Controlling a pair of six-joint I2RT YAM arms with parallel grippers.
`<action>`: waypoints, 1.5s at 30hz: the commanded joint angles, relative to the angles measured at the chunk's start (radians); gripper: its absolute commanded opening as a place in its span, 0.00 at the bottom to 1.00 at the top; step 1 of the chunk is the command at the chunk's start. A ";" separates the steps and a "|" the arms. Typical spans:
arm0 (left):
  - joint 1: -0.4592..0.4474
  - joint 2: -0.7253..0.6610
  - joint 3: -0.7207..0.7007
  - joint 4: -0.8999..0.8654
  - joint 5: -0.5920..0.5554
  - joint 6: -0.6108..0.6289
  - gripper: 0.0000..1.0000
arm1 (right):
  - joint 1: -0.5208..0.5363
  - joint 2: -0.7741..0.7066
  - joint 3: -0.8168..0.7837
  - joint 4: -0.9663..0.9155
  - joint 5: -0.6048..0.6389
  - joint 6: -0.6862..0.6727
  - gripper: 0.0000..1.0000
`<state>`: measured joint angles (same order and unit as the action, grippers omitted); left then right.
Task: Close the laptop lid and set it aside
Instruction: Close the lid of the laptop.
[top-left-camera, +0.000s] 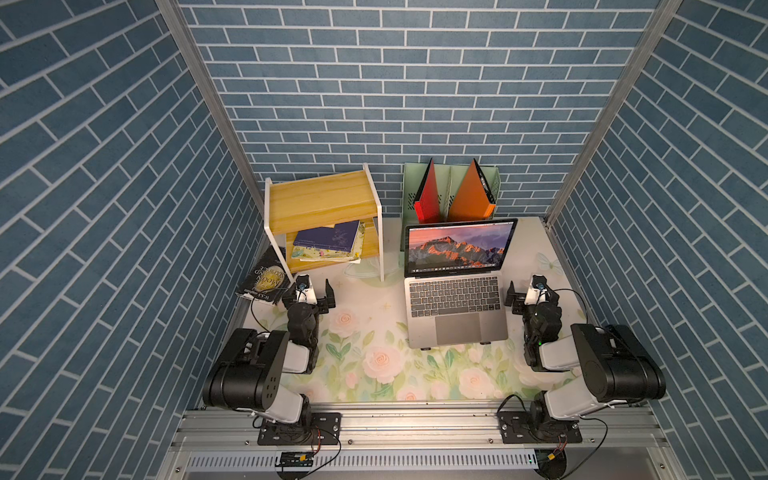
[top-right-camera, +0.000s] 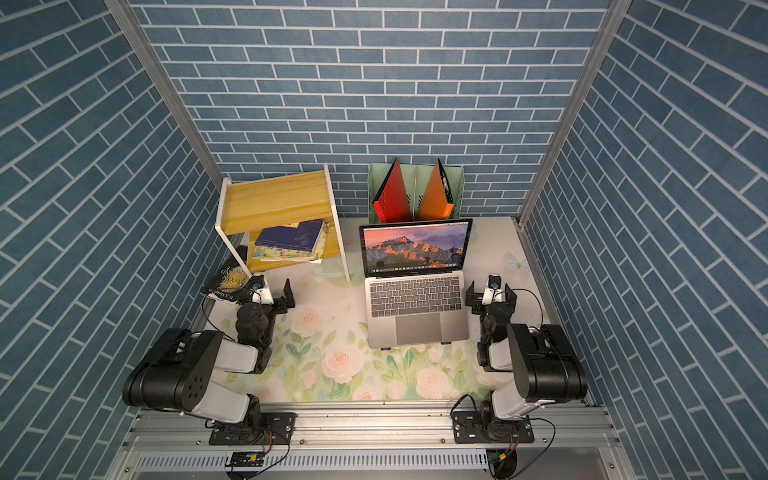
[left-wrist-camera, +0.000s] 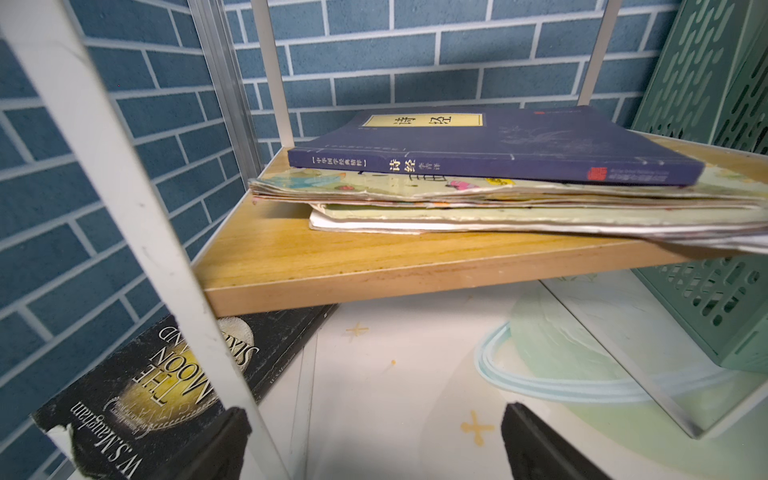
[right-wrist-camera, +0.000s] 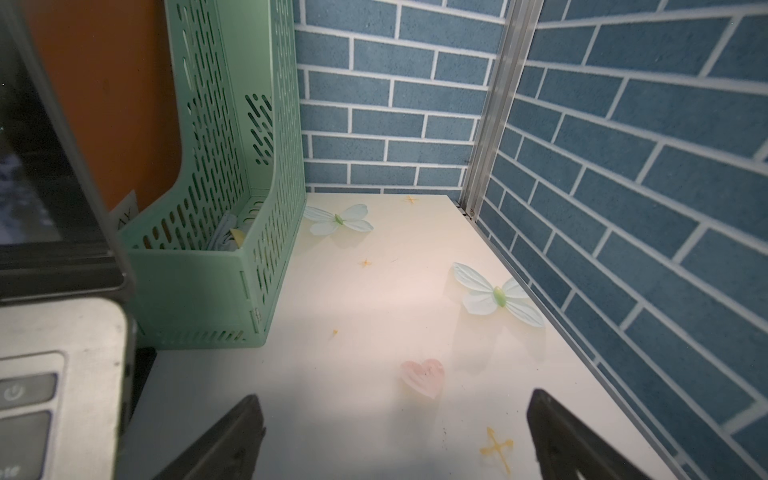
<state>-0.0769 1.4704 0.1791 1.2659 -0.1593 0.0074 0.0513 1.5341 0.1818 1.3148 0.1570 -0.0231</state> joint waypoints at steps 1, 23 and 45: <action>0.006 -0.169 0.021 -0.156 0.010 -0.025 1.00 | 0.004 -0.078 0.003 -0.026 -0.036 0.009 1.00; -0.003 -0.962 -0.104 -0.491 0.428 -1.102 1.00 | 0.038 -0.834 0.389 -1.022 -0.965 -0.293 0.95; -0.413 -0.385 0.255 -0.430 0.444 -0.881 1.00 | 0.393 0.015 1.517 -1.988 -0.582 -0.971 0.72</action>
<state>-0.4847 1.0851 0.4000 0.8059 0.2905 -0.9062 0.4324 1.5364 1.6665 -0.6022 -0.4759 -0.9684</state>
